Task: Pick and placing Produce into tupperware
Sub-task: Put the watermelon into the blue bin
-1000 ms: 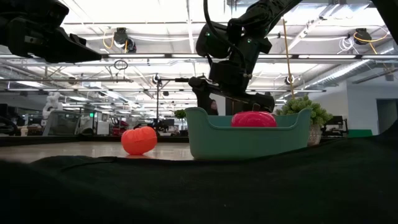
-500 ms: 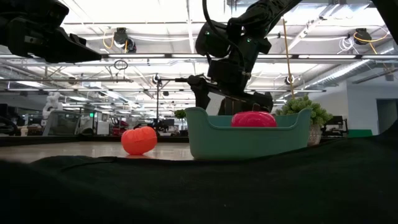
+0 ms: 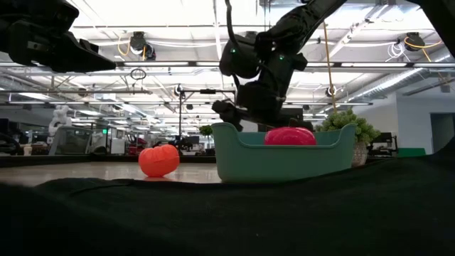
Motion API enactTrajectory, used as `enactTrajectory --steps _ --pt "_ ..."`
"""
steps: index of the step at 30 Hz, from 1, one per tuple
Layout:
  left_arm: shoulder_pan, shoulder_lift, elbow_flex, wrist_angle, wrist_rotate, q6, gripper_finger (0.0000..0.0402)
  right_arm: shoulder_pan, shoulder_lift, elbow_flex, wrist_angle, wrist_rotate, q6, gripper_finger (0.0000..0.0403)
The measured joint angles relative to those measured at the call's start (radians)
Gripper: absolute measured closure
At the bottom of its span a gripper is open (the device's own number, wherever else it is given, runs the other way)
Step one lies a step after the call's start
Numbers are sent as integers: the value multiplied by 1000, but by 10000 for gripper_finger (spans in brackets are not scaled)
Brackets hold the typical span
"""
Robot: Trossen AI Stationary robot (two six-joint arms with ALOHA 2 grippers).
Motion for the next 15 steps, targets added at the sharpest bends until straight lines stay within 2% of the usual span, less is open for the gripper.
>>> enactTrajectory --steps 5,10,15 --pt "0 0 0 -1 0 -1 376 0 -3 0 3 8 31 85" --pt "0 0 0 -1 1 -3 376 11 -3 0 -14 15 -17 85" --pt "0 0 0 -1 2 -10 376 21 -4 0 6 89 -35 85"
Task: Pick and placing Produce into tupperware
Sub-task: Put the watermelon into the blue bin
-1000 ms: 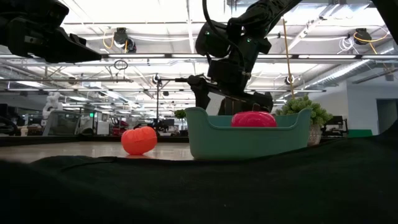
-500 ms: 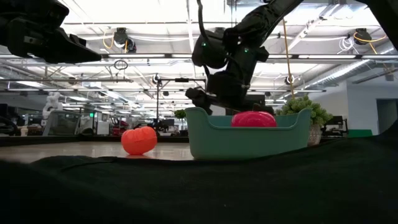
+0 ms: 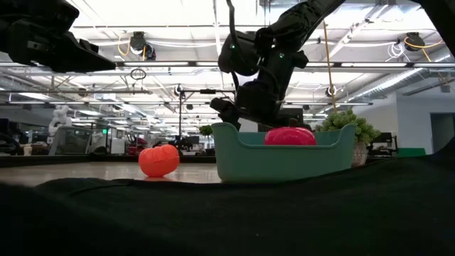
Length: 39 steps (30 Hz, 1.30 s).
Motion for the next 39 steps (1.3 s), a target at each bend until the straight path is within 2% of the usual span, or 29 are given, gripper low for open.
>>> enactTrajectory --steps 10,17,30,39 --pt "0 0 0 -8 0 -2 376 -1 -71 0 -28 6 85 85" --pt "0 0 0 -7 0 -3 376 14 -149 1 -63 -37 160 85" --pt "0 0 0 -7 0 -5 376 32 -141 64 -148 -71 261 83" --pt "0 0 0 -7 16 -5 376 54 -139 71 -80 -138 347 47"
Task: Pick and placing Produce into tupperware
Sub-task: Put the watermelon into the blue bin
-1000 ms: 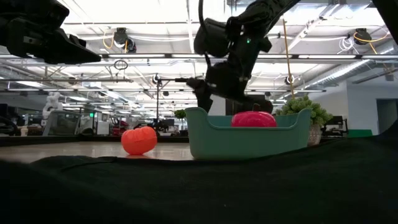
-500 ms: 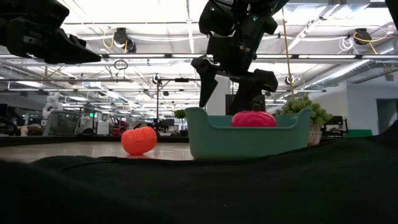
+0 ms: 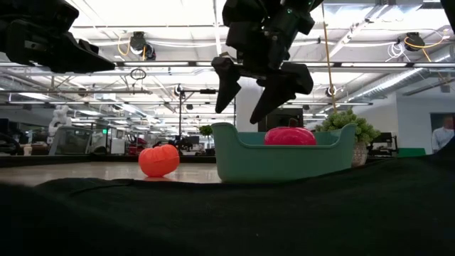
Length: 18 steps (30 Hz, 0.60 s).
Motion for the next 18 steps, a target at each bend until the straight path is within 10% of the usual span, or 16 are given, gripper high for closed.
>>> enactTrajectory --steps 18 --pt "0 0 0 -2 1 -11 376 -5 9 -2 134 -144 251 46"
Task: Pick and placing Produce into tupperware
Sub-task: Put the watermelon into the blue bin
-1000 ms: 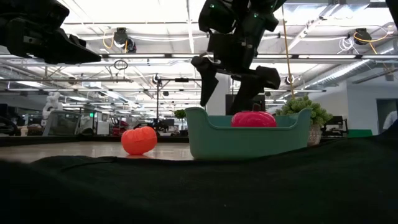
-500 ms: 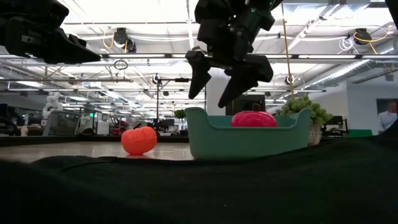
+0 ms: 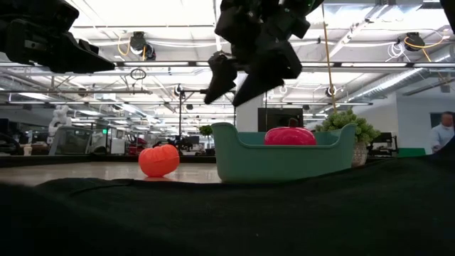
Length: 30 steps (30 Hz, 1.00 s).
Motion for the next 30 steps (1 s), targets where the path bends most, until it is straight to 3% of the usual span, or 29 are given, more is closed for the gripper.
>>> enactTrajectory --steps 6,12,21,30 --pt "0 0 0 0 0 0 376 -14 34 1 140 -9 154 46" --pt "0 0 0 -6 2 -1 376 -12 45 0 156 -9 164 46" --pt "0 0 0 -6 7 -4 376 -4 68 -3 62 -12 145 46" --pt "0 0 0 -5 7 -4 376 -7 65 -1 54 -12 258 46"
